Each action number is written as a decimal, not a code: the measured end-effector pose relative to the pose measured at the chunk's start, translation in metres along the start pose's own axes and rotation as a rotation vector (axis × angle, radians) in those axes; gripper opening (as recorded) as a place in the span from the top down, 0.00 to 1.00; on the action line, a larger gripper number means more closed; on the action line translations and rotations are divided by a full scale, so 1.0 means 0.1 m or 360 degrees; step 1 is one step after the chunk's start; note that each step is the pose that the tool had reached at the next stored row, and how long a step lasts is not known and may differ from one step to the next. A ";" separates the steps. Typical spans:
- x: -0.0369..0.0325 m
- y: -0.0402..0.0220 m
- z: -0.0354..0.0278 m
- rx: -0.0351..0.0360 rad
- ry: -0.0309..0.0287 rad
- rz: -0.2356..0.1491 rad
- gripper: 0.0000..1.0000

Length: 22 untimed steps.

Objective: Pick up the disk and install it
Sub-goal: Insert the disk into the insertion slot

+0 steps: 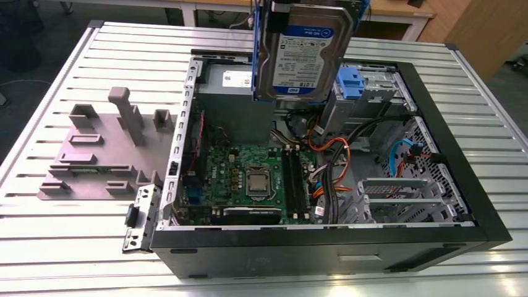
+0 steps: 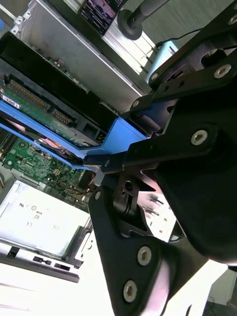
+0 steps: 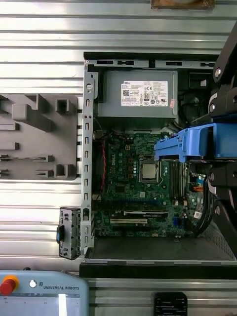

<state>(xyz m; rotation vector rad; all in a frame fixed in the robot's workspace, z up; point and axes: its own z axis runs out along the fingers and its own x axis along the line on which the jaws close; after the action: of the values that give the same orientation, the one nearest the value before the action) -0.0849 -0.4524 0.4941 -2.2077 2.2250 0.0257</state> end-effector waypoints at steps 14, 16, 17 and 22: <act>0.033 0.000 0.000 0.0000 -0.00001 0.0000 0.64; 0.033 0.000 0.000 0.0000 -0.00001 0.0000 0.64; 0.033 0.000 0.000 0.0000 -0.00001 0.0000 0.64; 0.066 -0.001 0.002 0.0000 0.00000 0.0000 0.64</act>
<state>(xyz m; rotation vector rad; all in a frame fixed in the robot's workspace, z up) -0.0849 -0.4590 0.4938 -2.2078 2.2250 0.0257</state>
